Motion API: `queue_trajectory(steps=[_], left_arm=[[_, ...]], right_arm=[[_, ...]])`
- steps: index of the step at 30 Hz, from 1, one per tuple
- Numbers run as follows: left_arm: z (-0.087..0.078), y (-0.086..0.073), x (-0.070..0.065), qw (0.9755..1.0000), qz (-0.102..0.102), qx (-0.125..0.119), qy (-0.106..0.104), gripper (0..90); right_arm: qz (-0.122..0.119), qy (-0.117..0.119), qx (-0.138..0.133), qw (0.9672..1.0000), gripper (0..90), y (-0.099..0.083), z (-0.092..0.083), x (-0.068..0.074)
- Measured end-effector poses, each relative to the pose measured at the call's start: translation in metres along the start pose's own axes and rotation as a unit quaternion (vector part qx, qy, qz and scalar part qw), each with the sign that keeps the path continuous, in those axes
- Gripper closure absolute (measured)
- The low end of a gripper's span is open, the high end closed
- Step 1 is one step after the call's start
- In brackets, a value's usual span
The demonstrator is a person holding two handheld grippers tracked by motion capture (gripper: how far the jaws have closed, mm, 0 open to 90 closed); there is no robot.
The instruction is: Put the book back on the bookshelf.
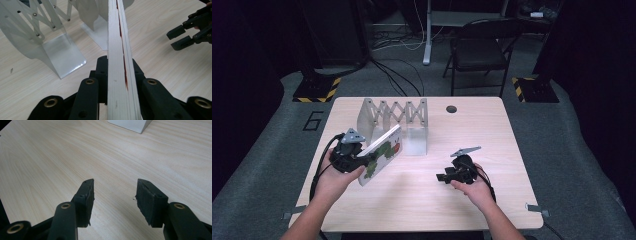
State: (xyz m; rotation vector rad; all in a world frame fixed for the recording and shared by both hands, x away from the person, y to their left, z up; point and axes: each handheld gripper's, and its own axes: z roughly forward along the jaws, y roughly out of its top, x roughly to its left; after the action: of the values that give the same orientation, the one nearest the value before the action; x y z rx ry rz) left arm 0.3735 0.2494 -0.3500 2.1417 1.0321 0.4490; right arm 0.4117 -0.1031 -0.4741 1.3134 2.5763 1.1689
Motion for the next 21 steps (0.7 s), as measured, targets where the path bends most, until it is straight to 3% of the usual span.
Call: queue_trajectory(steps=[21], left_arm=[[0.003, 0.001, 0.019, 0.9996, -0.025, -0.001, 0.012, 75.9]], right_arm=[[0.009, -0.008, -0.007, 0.9999, 48.2, -0.007, -0.008, -0.005]])
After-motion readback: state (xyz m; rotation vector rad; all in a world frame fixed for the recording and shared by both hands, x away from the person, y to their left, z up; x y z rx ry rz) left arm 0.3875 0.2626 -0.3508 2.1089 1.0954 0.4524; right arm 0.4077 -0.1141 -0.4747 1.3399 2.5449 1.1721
